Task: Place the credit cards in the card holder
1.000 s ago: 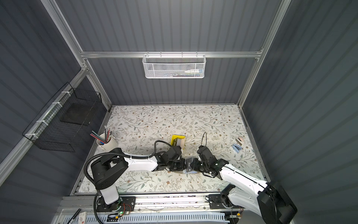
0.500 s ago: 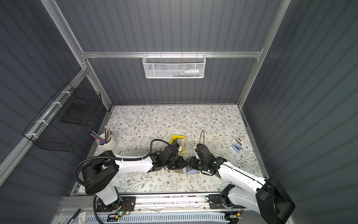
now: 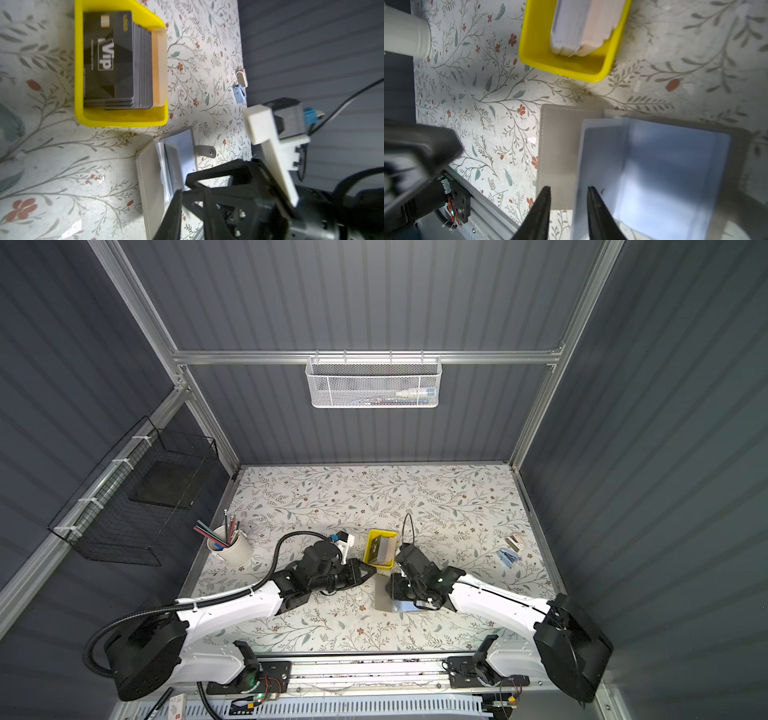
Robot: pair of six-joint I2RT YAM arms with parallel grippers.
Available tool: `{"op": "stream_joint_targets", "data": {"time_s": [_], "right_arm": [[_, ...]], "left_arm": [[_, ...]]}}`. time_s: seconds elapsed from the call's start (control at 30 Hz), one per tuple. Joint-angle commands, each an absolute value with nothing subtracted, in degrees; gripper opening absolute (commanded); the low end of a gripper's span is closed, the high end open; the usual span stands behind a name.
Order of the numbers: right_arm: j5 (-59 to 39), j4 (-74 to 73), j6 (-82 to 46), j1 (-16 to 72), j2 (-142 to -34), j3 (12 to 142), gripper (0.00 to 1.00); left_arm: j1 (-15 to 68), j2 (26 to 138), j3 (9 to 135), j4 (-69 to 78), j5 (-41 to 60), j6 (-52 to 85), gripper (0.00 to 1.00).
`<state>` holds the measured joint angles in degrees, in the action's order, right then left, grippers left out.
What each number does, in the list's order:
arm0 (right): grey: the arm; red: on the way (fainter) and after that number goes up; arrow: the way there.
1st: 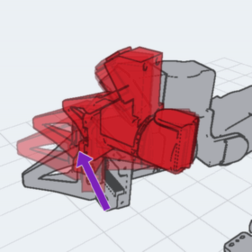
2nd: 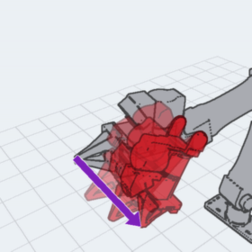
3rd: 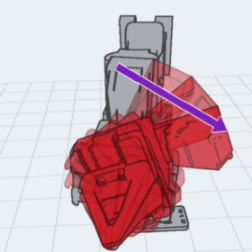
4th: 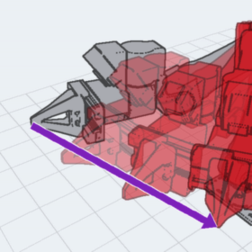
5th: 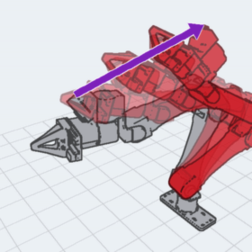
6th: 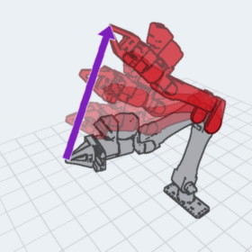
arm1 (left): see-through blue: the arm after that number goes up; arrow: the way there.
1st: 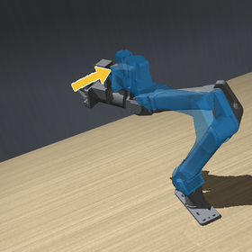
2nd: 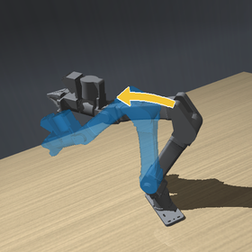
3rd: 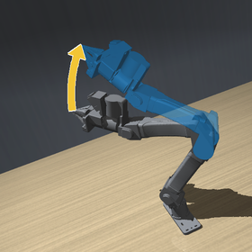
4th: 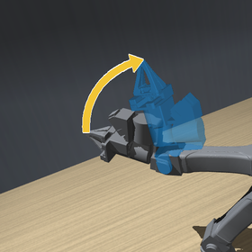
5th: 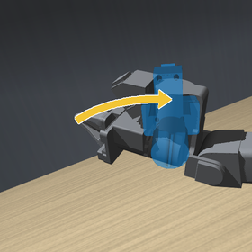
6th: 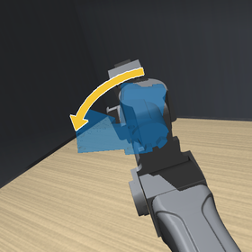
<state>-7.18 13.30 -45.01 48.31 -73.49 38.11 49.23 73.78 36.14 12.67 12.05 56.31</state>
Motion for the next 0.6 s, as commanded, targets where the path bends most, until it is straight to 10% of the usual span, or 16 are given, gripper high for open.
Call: {"op": "stream_joint_targets", "data": {"time_s": [0.0, 0.17, 0.57], "right_arm": [[-4.9, 13.7, -45.8, 49.6, -75.2, 40.3, 0.33], [-2.4, 16.1, -44.3, 49.6, -74.9, 42.5, 0.33], [-0.1, 20.9, -43.6, 45.2, -74.6, 46.4, 0.44]], "left_arm": [[48.4, 70.2, 36.5, 6.0, 10.0, 51.9, 0.2], [48.3, 71.3, 41.5, -3.4, 9.6, 46.2, 0.1], [47.9, 77.5, 47.4, -8.1, 7.3, 42.7, 0.22]]}}
